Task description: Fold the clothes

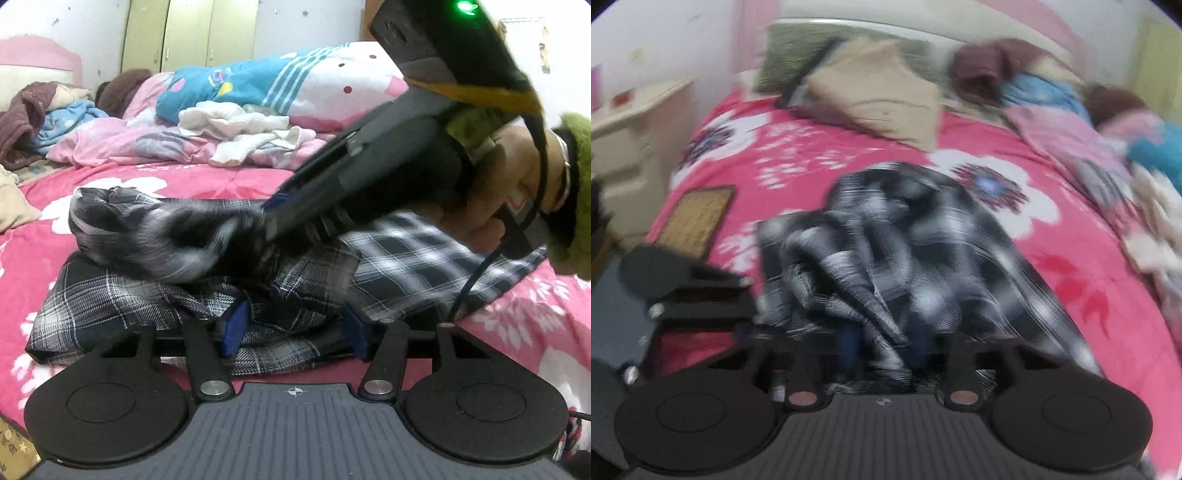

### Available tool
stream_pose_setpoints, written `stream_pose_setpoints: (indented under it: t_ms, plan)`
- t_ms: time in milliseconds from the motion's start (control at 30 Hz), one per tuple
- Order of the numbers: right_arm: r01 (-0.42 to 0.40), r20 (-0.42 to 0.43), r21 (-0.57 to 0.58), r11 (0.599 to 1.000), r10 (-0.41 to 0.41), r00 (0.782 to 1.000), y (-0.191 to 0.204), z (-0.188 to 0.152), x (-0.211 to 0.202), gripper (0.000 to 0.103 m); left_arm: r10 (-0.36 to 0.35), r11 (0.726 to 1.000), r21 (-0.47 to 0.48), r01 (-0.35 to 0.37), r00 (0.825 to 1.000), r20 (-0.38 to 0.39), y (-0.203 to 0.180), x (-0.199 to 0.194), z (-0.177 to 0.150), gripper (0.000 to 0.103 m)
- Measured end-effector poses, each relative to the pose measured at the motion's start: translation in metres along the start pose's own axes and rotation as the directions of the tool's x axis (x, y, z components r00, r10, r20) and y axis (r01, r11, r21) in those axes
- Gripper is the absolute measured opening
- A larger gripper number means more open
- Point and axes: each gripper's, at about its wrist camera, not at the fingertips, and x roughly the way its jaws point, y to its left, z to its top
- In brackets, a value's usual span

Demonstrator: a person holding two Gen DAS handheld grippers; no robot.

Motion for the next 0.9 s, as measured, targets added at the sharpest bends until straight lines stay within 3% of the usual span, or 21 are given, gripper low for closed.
stream_pose_setpoints:
  t_ms: [67, 100, 133, 200, 267, 300, 333, 367, 500, 633, 733, 800, 900]
  plan:
    - [0.005, 0.031, 0.202, 0.979, -0.011, 0.999, -0.017, -0.006, -0.006, 0.01, -0.006, 1.0, -0.005, 0.006, 1.0, 0.003, 0.001, -0.002, -0.001, 0.055]
    - [-0.028, 0.058, 0.36, 0.932, 0.008, 0.998, -0.031, -0.013, -0.01, 0.01, -0.009, 1.0, -0.007, 0.009, 1.0, 0.004, 0.001, -0.002, -0.001, 0.056]
    - [-0.063, 0.087, 0.508, 0.859, 0.022, 0.996, -0.045, -0.02, -0.014, 0.01, -0.011, 1.0, -0.008, 0.011, 1.0, 0.005, 0.002, -0.003, -0.001, 0.056]
    - [-0.148, 0.124, 0.754, 0.64, 0.082, 0.989, -0.074, -0.045, -0.011, 0.01, -0.015, 1.0, -0.01, 0.015, 1.0, 0.006, 0.002, -0.004, -0.001, 0.056]
    - [-0.224, 0.183, 0.88, 0.42, 0.137, 0.974, -0.096, -0.071, -0.003, 0.01, -0.019, 1.0, -0.013, 0.019, 1.0, 0.007, 0.003, -0.004, -0.002, 0.056]
    - [-0.244, 0.203, 0.9, 0.36, 0.149, 0.968, -0.101, -0.079, -0.001, 0.011, -0.021, 1.0, -0.015, 0.021, 1.0, 0.007, 0.003, -0.004, -0.002, 0.056]
    - [-0.248, 0.208, 0.897, 0.366, 0.146, 0.967, -0.101, -0.08, -0.001, 0.013, -0.023, 1.0, -0.016, 0.023, 1.0, 0.007, 0.003, -0.004, -0.002, 0.056]
    - [-0.249, 0.211, 0.881, 0.402, 0.137, 0.968, -0.098, -0.077, -0.004, 0.015, -0.025, 1.0, -0.019, 0.025, 1.0, 0.007, 0.004, -0.004, -0.001, 0.056]
    - [-0.217, 0.205, 0.786, 0.58, 0.087, 0.975, -0.08, -0.058, -0.015, 0.028, -0.025, 1.0, -0.017, 0.025, 1.0, 0.008, 0.003, -0.004, -0.002, 0.056]
    - [-0.062, 0.159, 0.585, 0.808, -0.039, 0.986, -0.051, -0.035, -0.028, 0.041, -0.024, 1.0, -0.016, 0.025, 1.0, 0.008, 0.003, -0.004, -0.002, 0.056]
    - [0.054, 0.148, 0.358, 0.932, -0.114, 0.982, -0.023, -0.018, -0.034, 0.045, -0.025, 1.0, -0.016, 0.025, 1.0, 0.009, 0.003, -0.004, -0.002, 0.056]
    - [0.092, 0.144, 0.213, 0.973, -0.125, 0.982, -0.006, -0.01, -0.033, 0.047, -0.025, 1.0, -0.015, 0.025, 1.0, 0.009, 0.003, -0.004, -0.002, 0.056]
    - [0.105, 0.133, 0.1, 0.989, -0.118, 0.984, 0.008, -0.003, -0.022, 0.05, -0.025, 1.0, -0.013, 0.025, 1.0, 0.009, 0.003, -0.005, -0.001, 0.056]
